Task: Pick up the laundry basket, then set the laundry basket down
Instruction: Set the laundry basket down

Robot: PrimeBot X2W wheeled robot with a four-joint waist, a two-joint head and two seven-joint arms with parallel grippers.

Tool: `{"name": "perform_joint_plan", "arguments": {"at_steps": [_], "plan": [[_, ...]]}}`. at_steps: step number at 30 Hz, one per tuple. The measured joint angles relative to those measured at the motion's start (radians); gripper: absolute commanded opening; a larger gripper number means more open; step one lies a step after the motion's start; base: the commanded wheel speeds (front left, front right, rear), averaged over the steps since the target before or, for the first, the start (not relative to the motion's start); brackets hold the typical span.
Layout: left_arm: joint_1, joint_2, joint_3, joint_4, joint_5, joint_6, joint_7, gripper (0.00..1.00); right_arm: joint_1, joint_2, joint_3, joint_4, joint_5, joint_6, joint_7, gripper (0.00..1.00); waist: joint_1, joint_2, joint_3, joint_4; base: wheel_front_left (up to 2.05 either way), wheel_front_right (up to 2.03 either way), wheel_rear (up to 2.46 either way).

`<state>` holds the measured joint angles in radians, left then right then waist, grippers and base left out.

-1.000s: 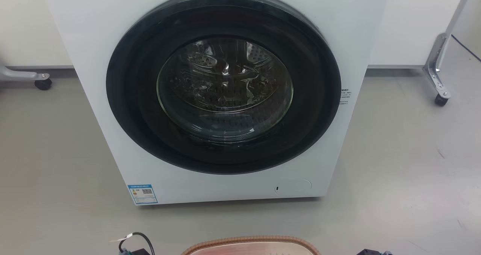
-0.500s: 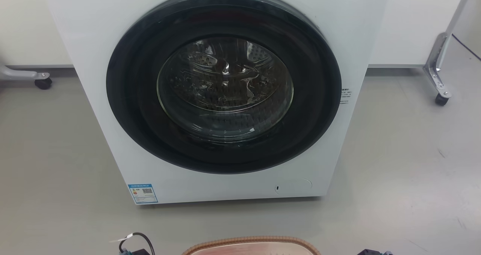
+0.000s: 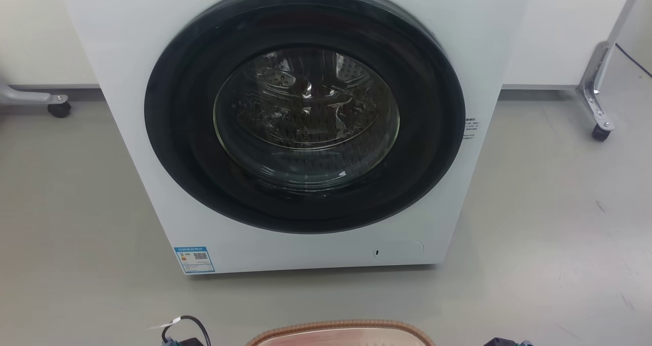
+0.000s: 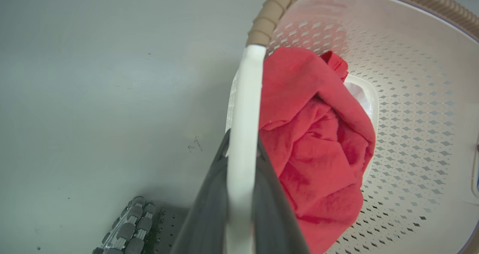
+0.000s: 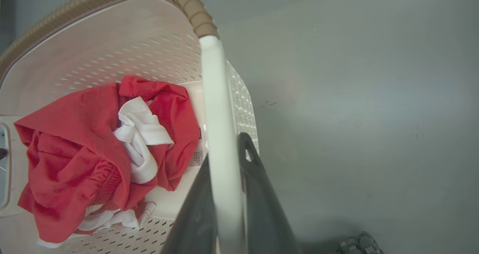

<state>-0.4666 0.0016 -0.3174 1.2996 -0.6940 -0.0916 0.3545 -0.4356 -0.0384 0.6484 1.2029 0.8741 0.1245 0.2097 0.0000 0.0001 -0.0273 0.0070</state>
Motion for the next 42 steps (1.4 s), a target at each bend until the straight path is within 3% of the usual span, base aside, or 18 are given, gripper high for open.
{"name": "perform_joint_plan", "arguments": {"at_steps": [15, 42], "plan": [[-0.019, 0.000, -0.010, -0.029, 0.000, 0.013, -0.065, 0.00, -0.031, -0.015, 0.010, -0.032, 0.004, 0.000, -0.053, 0.00, 0.0001, 0.0000, 0.093, -0.004, 0.00, 0.00, 0.00], [-0.285, 0.011, -0.017, -0.097, 0.024, 0.051, -0.200, 0.00, -0.330, -0.050, 0.019, -0.058, -0.048, 0.000, -0.192, 0.00, 0.0002, 0.0001, 0.472, -0.014, 0.00, 0.00, 0.00]]}}
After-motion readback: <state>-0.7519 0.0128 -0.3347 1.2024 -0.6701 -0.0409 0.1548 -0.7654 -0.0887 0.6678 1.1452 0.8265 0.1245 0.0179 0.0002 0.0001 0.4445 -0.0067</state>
